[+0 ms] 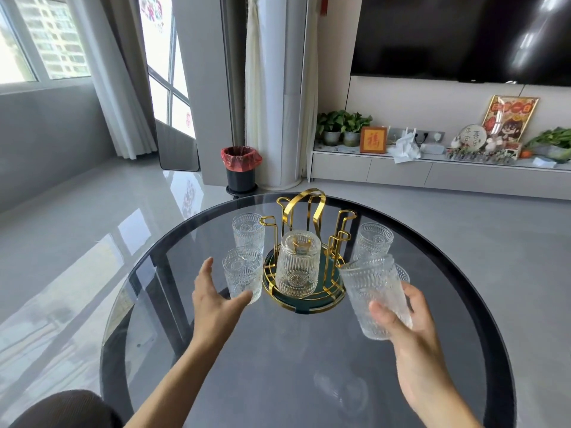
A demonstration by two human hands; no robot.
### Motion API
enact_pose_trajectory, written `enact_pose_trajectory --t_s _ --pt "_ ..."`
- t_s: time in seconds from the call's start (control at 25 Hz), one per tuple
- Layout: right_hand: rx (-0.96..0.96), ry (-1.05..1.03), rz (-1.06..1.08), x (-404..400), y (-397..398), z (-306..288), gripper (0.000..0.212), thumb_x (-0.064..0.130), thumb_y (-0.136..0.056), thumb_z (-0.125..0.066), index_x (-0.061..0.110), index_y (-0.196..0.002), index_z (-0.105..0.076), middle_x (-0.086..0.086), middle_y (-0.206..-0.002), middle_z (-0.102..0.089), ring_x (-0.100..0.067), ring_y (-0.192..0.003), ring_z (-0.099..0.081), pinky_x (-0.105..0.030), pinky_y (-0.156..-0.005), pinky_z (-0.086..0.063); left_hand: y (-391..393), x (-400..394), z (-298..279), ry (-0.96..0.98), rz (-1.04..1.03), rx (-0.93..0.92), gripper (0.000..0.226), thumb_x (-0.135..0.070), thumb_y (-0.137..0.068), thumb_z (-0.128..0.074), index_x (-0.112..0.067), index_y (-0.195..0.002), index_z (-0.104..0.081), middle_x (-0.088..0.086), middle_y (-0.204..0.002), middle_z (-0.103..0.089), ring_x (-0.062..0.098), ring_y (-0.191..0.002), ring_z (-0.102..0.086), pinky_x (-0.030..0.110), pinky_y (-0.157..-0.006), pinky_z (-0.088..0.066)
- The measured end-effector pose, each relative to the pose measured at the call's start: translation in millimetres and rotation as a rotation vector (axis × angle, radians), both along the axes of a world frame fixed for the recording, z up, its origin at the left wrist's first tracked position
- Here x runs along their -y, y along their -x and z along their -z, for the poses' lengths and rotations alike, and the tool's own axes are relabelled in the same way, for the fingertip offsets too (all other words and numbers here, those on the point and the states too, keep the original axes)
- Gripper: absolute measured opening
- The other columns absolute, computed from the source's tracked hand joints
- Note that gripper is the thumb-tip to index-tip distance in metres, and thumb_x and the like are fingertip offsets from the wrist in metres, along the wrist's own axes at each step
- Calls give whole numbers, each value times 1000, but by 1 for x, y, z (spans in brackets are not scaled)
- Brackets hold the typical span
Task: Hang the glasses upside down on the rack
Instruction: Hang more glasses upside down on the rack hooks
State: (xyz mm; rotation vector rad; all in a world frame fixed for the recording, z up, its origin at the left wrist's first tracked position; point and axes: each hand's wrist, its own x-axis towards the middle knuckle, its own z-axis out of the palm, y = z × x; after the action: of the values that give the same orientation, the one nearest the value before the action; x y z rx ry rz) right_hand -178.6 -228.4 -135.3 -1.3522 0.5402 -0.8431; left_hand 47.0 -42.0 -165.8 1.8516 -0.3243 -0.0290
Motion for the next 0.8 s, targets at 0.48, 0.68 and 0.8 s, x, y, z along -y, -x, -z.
enact_pose_trajectory --t_s 0.48,0.68,0.8 --pt "-241 518 318 37 -31 -95 64 70 -49 -77 41 -97 -47 20 -100 -59 12 -89 -55 -20 -69 -42 -26 3 19 194 120 -67 68 -49 -54 -89 -36 -113 -61 -8 -106 -73 5 -94 -69 18 -77 -50" --pt "-406 800 390 37 -73 -96 78 59 -57 -84 28 -113 -39 7 -101 -50 -17 -85 -46 -30 -67 -33 -33 -18 3 445 159 -146 60 -53 -61 -88 -32 -114 -68 -6 -111 -75 13 -103 -71 33 -86 -53" --pt "-495 901 353 38 -89 -91 77 59 -56 -83 28 -111 -39 2 -95 -54 -23 -83 -50 -32 -66 -38 -41 -22 -8 559 208 -354 73 -51 -58 -90 -30 -123 -64 -3 -122 -71 21 -116 -65 46 -89 -55"
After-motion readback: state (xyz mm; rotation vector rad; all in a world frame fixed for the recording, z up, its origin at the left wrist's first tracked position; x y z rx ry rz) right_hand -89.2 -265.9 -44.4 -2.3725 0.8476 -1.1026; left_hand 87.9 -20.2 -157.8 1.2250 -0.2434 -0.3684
